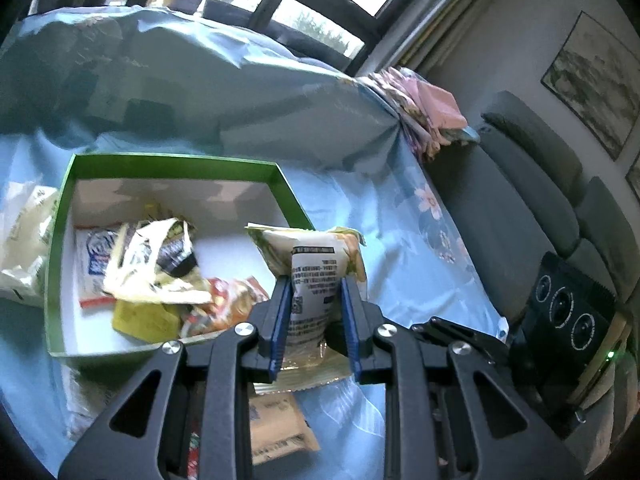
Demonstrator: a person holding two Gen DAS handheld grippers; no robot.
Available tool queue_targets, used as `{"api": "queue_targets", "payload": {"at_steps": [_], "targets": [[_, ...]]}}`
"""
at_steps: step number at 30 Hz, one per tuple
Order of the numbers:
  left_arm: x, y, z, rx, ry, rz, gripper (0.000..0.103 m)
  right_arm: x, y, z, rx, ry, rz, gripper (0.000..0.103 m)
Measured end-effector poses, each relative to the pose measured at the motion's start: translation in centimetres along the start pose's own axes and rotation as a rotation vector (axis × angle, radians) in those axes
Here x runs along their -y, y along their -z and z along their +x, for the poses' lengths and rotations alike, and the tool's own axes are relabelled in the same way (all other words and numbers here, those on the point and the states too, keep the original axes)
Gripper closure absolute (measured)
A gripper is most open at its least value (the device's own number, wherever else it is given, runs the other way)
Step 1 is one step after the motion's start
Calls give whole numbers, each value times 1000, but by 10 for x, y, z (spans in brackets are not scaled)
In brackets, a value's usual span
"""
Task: Organize snacks
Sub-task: 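Carry the cream packet with the left tool into the box and release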
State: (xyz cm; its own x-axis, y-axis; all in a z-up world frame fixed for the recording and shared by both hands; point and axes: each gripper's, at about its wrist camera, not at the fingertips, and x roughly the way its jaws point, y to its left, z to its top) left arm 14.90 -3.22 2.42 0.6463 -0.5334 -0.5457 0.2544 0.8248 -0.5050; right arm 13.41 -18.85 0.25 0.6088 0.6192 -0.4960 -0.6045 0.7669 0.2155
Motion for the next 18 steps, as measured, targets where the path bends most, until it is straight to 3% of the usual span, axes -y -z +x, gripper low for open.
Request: {"api": "queue_targets", "payload": {"at_steps": [8,18], "targets": [[-31,-15,0,43,-37,-34,79,-9,-13,31,-6,-14,-35,88],[-60,-21,19,34,-83,-68,79,-7,-16,72,-54,-6,-32,88]]}}
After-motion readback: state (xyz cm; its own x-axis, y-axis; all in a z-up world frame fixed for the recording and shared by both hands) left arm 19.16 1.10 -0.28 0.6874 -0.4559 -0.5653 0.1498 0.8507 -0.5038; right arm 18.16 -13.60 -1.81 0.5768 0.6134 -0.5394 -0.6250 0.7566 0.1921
